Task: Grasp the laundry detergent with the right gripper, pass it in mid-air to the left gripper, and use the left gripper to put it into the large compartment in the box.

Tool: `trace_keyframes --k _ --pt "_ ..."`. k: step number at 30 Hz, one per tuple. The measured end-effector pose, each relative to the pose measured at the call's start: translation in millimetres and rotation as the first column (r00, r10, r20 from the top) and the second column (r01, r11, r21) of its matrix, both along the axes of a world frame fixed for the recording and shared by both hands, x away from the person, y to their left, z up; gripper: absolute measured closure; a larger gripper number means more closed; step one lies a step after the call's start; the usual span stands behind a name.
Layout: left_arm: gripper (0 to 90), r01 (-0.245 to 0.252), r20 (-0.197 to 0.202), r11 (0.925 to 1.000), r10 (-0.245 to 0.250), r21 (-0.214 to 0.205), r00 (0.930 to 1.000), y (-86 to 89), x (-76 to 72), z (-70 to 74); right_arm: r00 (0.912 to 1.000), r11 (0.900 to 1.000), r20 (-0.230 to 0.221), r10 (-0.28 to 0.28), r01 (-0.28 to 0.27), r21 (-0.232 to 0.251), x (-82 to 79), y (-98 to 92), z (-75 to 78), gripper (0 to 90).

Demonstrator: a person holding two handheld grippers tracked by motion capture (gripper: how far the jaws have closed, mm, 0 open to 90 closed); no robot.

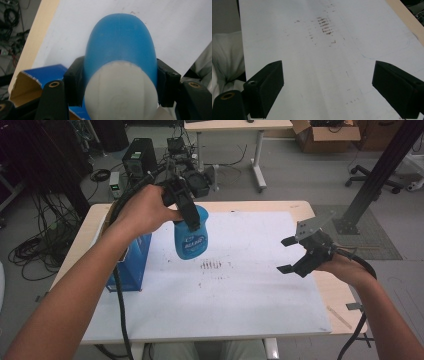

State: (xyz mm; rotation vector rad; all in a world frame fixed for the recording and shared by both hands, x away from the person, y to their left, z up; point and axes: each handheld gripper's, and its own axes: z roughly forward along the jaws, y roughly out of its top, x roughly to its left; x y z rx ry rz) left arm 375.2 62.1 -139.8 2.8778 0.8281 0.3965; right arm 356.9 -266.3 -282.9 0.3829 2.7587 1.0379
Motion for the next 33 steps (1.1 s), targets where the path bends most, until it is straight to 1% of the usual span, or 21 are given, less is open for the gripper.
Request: trace_keyframes --k 1,2,3,4,6,10,12,14,16,17,18,21,22,23,25,26,27,28,29,30,33 --pt "38.1 -0.039 0.011 0.9992 0.039 -0.002 0.9992 5.4 2.3 5.0 1.0000 0.9998 0.001 -0.002 0.002 -0.018 3.0 -0.9 1.8 10.0" --pt "38.1 -0.039 0.011 0.9992 0.039 -0.002 0.9992 5.4 2.3 5.0 1.0000 0.9998 0.001 -0.002 0.002 -0.018 3.0 -0.9 1.8 10.0" --pt "38.1 -0.078 0.017 0.9969 0.078 -0.009 0.9968 10.9 4.4 9.3 1.0000 0.9993 -0.003 -0.002 0.002 -0.036 5.6 -0.8 3.0 9.7" --pt "38.1 -0.078 0.017 0.9969 0.078 -0.009 0.9968 10.9 4.4 9.3 1.0000 0.9993 -0.003 -0.002 0.002 -0.036 5.6 -0.8 3.0 9.7" --pt "38.1 -0.135 0.031 0.9907 0.136 -0.014 0.9903 18.7 6.3 15.8 0.9999 0.9975 -0.011 -0.003 0.002 -0.070 9.9 0.7 4.5 9.4" --pt "38.1 -0.189 0.043 0.9817 0.190 -0.025 0.9809 29.5 7.9 25.9 0.9999 0.9931 -0.012 0.009 -0.011 -0.117 14.3 4.1 8.4 9.1" --pt "38.1 -0.197 0.042 0.9800 0.198 -0.027 0.9793 31.6 8.2 28.0 0.9999 0.9914 -0.012 0.012 -0.014 -0.130 15.9 4.9 9.8 9.1" --pt "38.1 -0.244 0.043 0.9690 0.245 -0.040 0.9684 40.2 9.2 35.9 0.9998 0.9884 -0.014 0.011 -0.014 -0.151 17.7 6.1 12.9 8.7" --pt "38.1 -0.256 0.046 0.9657 0.258 -0.041 0.9650 42.0 9.4 37.5 0.9998 0.9870 -0.013 0.014 -0.016 -0.160 18.5 6.1 13.8 8.7" --pt "38.1 -0.286 0.048 0.9574 0.287 -0.043 0.9566 47.1 10.4 41.2 0.9998 0.9844 -0.015 0.009 -0.012 -0.175 19.0 6.3 14.9 8.3" --pt "38.1 -0.286 0.048 0.9574 0.287 -0.043 0.9566 47.1 10.4 41.2 0.9998 0.9844 -0.015 0.009 -0.012 -0.175 19.0 6.3 14.9 8.3" --pt "38.2 -0.364 0.050 0.9297 0.367 -0.058 0.9290 57.9 12.2 48.0 0.9999 0.9811 -0.013 0.009 -0.011 -0.193 20.8 4.9 15.5 8.3" --pt "38.2 -0.364 0.050 0.9297 0.367 -0.058 0.9290 57.9 12.2 48.0 0.9999 0.9811 -0.013 0.009 -0.011 -0.193 20.8 4.9 15.5 8.3" --pt "38.2 -0.402 0.053 0.9133 0.406 -0.063 0.9125 64.3 12.2 52.3 0.9999 0.9778 -0.015 0.004 -0.007 -0.209 21.6 4.0 15.7 8.3" --pt "38.2 -0.438 0.056 0.8958 0.442 -0.075 0.8951 69.8 12.1 55.8 0.9999 0.9742 -0.011 0.005 -0.008 -0.225 21.2 3.4 16.7 8.2" --pt "38.2 -0.438 0.056 0.8958 0.442 -0.075 0.8951 69.8 12.1 55.8 0.9999 0.9742 -0.011 0.005 -0.008 -0.225 21.2 3.4 16.7 8.2" --pt "38.2 -0.476 0.055 0.8748 0.481 -0.091 0.8748 77.1 12.1 60.1 0.9999 0.9747 -0.012 0.005 -0.007 -0.223 20.8 2.8 18.3 8.1" --pt "38.2 -0.476 0.055 0.8748 0.481 -0.091 0.8748 77.1 12.1 60.1 0.9999 0.9745 -0.012 0.006 -0.008 -0.224 20.5 2.6 19.0 8.1" --pt "38.2 -0.517 0.052 0.8498 0.523 -0.105 0.8505 85.8 11.9 64.5 0.9999 0.9738 -0.010 0.007 -0.009 -0.227 19.8 2.4 20.2 8.1" --pt "38.2 -0.533 0.052 0.8390 0.540 -0.109 0.8398 89.7 11.8 66.2 0.9999 0.9741 -0.007 0.009 -0.011 -0.226 19.3 2.3 20.7 8.1" --pt "38.2 -0.571 0.059 0.8143 0.578 -0.105 0.8138 98.3 11.8 68.8 0.9999 0.9729 -0.007 0.010 -0.011 -0.231 18.9 2.0 22.0 8.0"
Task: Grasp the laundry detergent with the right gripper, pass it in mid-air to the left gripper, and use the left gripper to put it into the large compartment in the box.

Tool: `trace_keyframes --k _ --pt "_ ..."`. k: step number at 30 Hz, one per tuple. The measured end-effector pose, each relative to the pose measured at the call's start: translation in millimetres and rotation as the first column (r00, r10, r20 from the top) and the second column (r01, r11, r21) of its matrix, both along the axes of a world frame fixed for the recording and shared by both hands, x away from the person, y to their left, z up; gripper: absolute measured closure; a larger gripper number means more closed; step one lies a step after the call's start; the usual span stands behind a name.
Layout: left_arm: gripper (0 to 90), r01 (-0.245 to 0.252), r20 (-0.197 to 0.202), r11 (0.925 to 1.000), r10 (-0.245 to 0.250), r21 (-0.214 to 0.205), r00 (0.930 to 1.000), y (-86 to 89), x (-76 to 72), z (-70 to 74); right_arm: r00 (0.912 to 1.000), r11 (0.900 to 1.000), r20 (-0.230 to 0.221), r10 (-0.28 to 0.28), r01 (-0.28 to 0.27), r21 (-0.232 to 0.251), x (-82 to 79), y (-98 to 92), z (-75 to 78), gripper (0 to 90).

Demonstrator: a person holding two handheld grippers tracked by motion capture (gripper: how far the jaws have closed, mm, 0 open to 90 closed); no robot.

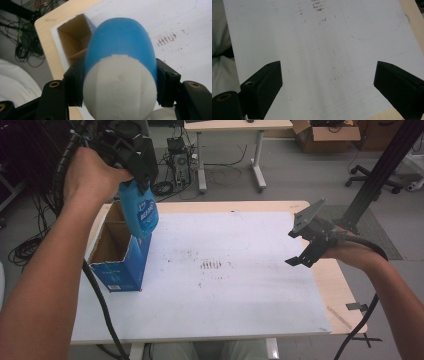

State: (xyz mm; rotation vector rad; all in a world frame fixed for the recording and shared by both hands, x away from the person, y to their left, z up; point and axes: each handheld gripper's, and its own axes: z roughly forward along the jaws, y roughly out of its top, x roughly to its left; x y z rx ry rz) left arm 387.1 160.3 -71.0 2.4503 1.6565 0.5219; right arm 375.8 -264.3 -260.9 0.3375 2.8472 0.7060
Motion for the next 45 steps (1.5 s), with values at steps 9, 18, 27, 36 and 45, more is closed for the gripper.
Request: trace_keyframes --k 9,18,27,36,45 --pt "38.1 -0.155 0.007 0.9876 0.155 -0.025 0.9879 26.1 1.0 -0.3 1.0000 1.0000 0.004 -0.002 0.002 -0.005 -5.0 2.1 -3.6 8.0" --pt "38.2 -0.275 0.021 0.9606 0.276 -0.037 0.9608 52.2 0.8 -5.0 1.0000 1.0000 0.006 -0.007 0.007 0.005 -10.5 -3.5 -5.3 8.3" --pt "38.2 -0.314 0.043 0.9488 0.315 -0.033 0.9480 70.7 1.0 -21.1 0.9998 0.9997 0.008 -0.018 0.018 0.017 -9.0 -8.3 -5.1 8.2" --pt "38.2 -0.305 0.023 0.9516 0.306 -0.035 0.9517 83.1 6.7 -62.3 0.9997 0.9996 0.001 -0.025 0.025 0.012 -8.8 -10.9 -10.3 8.6" --pt "38.2 -0.298 0.018 0.9536 0.299 -0.046 0.9542 92.5 8.5 -100.9 0.9991 0.9991 -0.001 -0.041 0.041 0.010 -9.4 -16.0 -12.9 8.6"
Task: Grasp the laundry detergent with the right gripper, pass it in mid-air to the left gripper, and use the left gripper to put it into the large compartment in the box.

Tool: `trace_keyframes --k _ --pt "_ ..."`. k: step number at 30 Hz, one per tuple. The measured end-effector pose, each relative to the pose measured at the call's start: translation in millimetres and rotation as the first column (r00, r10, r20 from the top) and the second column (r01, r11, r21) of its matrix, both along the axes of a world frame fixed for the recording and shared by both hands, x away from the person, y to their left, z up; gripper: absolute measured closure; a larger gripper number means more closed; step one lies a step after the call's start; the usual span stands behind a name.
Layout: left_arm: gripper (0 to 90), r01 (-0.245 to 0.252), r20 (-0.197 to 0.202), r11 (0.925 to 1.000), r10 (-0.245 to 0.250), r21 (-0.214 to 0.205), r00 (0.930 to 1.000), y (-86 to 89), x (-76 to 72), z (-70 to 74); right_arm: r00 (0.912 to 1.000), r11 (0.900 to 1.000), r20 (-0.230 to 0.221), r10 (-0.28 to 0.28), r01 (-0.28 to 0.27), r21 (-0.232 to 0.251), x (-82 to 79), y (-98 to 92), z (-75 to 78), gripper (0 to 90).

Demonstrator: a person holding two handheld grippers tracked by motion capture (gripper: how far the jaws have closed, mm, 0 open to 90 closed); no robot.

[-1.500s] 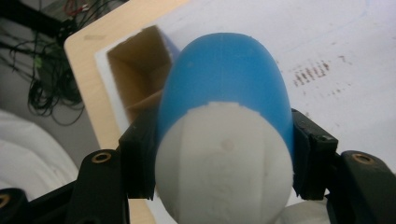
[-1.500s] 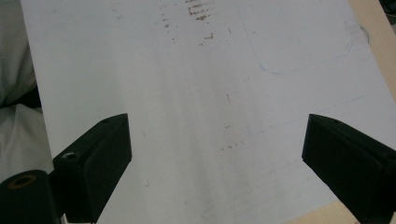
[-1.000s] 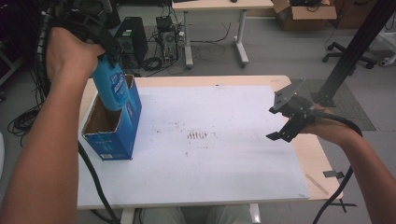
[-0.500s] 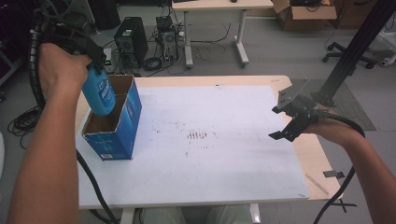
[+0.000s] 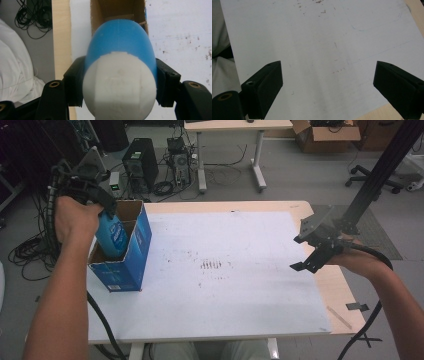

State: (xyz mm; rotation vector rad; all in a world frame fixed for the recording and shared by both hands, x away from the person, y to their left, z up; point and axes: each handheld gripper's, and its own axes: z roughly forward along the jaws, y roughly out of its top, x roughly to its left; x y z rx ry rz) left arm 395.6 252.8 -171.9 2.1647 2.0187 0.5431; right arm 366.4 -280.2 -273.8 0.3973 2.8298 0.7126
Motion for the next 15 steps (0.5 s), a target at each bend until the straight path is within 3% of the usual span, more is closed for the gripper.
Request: trace_keyframes --k 2,6,7,15 --pt "38.2 0.010 -0.001 0.9999 -0.010 0.008 1.0000 0.4 0.6 -12.7 1.0000 1.0000 -0.003 -0.003 0.003 -0.001 0.1 0.2 -0.9 8.6" --pt "38.2 0.013 -0.003 0.9998 -0.013 0.016 0.9999 0.0 1.7 -24.5 1.0000 1.0000 -0.006 -0.004 0.004 -0.004 0.1 1.3 -2.1 8.6" --pt "38.2 0.020 -0.010 0.9996 -0.019 0.018 0.9998 0.7 3.2 -33.8 1.0000 1.0000 -0.008 -0.003 0.003 -0.002 0.4 1.8 -3.1 8.6" --pt "38.2 0.037 -0.019 0.9993 -0.037 0.008 0.9991 2.4 7.9 -63.6 0.9998 0.9999 -0.014 -0.013 0.013 -0.001 1.0 0.0 -7.4 8.9"
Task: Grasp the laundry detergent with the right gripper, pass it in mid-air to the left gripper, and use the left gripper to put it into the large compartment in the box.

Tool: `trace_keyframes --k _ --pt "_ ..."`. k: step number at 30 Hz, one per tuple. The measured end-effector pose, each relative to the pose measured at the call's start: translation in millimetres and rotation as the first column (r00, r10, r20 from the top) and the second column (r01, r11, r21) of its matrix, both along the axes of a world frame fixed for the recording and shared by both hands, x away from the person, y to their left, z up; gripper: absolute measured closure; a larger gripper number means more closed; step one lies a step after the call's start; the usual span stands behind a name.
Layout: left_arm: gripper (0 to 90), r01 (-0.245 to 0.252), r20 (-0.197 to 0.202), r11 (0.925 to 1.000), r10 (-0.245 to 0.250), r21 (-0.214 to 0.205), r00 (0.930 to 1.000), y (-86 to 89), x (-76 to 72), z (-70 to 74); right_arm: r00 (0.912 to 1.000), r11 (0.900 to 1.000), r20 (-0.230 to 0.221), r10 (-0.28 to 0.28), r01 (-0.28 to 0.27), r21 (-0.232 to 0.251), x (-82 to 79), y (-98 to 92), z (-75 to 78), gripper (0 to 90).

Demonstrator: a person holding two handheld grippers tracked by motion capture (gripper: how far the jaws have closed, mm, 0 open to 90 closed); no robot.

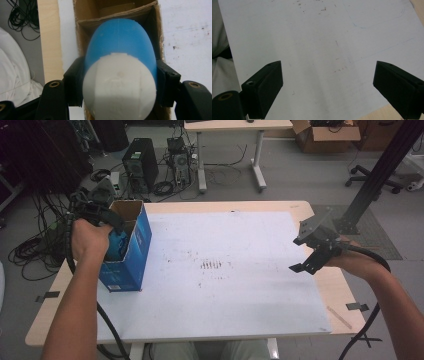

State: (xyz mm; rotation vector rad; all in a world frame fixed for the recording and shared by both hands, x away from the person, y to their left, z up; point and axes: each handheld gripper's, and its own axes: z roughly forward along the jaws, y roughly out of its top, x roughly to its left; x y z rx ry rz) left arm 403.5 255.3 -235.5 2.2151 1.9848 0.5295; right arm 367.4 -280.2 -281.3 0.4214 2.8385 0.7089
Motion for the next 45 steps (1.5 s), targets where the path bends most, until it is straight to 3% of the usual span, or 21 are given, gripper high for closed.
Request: trace_keyframes --k 13,20,40,45 --pt "38.2 0.018 -0.019 0.9998 -0.018 -0.004 0.9996 0.9 2.5 -34.3 1.0000 1.0000 -0.005 -0.002 0.002 -0.002 -0.3 -0.6 -2.3 8.9" --pt "38.2 0.016 -0.035 0.9997 -0.017 -0.016 0.9992 2.5 4.2 -45.3 0.9999 0.9999 -0.010 -0.011 0.011 0.002 -0.5 -2.7 -4.0 8.9" --pt "37.8 0.020 -0.031 0.9991 -0.021 -0.038 0.9993 8.1 3.9 -46.8 0.9998 0.9999 -0.012 -0.016 0.016 0.003 -2.7 -2.4 -6.9 9.0" --pt "37.2 0.028 -0.021 0.9976 -0.029 -0.064 0.9994 12.0 2.1 -47.2 0.9998 0.9999 -0.013 -0.017 0.017 0.001 -3.6 -2.8 -6.2 9.0"
